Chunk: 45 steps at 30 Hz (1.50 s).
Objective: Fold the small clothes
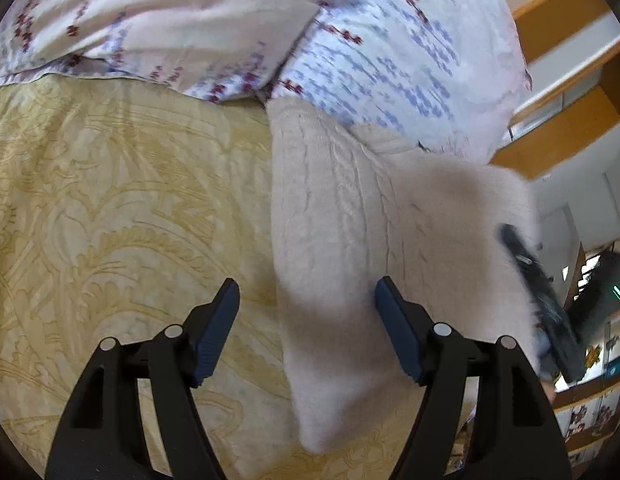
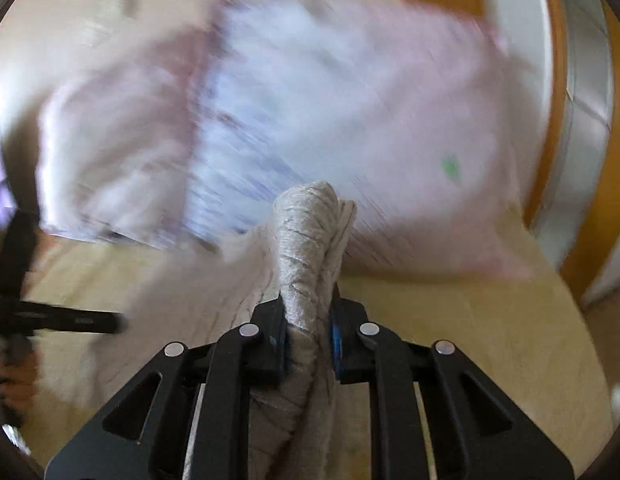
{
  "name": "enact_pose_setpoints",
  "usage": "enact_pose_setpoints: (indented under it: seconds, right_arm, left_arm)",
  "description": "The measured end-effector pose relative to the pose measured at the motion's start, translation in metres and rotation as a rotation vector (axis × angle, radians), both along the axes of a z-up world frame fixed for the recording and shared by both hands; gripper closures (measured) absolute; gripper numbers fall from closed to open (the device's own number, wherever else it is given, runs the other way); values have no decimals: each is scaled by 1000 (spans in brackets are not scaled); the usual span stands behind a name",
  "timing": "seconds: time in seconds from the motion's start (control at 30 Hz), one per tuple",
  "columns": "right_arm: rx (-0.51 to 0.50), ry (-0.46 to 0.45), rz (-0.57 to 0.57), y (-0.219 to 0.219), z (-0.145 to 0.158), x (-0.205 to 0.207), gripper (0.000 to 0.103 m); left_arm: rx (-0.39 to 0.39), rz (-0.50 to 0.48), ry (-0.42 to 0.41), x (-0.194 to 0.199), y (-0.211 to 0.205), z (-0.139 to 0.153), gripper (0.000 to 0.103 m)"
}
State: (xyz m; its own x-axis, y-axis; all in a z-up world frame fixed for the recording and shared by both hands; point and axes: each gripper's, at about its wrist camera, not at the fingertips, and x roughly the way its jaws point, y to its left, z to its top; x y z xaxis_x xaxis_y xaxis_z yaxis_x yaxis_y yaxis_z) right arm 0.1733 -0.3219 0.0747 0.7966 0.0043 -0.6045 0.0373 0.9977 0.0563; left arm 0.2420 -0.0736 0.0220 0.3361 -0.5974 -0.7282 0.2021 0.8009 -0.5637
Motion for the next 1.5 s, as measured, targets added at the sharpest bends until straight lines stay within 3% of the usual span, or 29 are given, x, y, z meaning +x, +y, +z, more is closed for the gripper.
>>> enact_pose_setpoints:
  seconds: [0.07, 0.13, 0.2, 0.37, 0.47, 0.67, 0.83, 0.9, 0.93, 1.0, 1.07, 1.17, 1.27, 1.5]
  right_arm:
    - [85, 127, -67, -25, -33, 17, 87]
    - [223, 175, -100, -46, -53, 23, 86]
    - [323, 180, -106, -59, -55, 23, 85]
    - [422, 154, -147, -79, -39, -6, 62]
    - [516, 92, -101, -86, -27, -42, 61]
    - [483, 84, -18, -64, -17, -93, 61]
    - [383, 139, -35, -42, -35, -92, 61]
    - [404, 144, -35, -43, -42, -91, 80]
    - [406, 141, -30, -42, -43, -91, 89]
    - [379, 103, -43, -41, -37, -96, 90]
    - [370, 25, -62, -43, -21, -104, 91]
    - [337, -38, -97, -48, -6, -114, 93]
    - [276, 0, -146, -51, -14, -113, 94]
    - [338, 154, -166, -53, -57, -108, 94]
  left_arm:
    - [5, -22, 0, -3, -6, 0, 32]
    - [7, -32, -7, -6, -9, 1, 32]
    - [8, -38, -16, -9, -8, 3, 32]
    - [-24, -62, -32, -25, 4, 9, 33]
    - [-32, -97, -43, -39, 11, 11, 33]
    - [-32, -122, -19, -61, 16, 3, 33]
    - [0, -121, 2, -72, 8, -6, 34]
    - [15, -118, -12, -76, 7, -7, 34]
    - [20, -118, -18, -76, 6, -7, 39]
    - [10, -128, -14, -76, 4, -8, 50]
    - [-16, -141, -6, -75, 3, -9, 71]
    - [-28, -175, -19, -78, 0, -9, 83]
    - [-16, -188, -39, -80, -1, -7, 87]
    - [25, -210, -69, -82, -3, -8, 89]
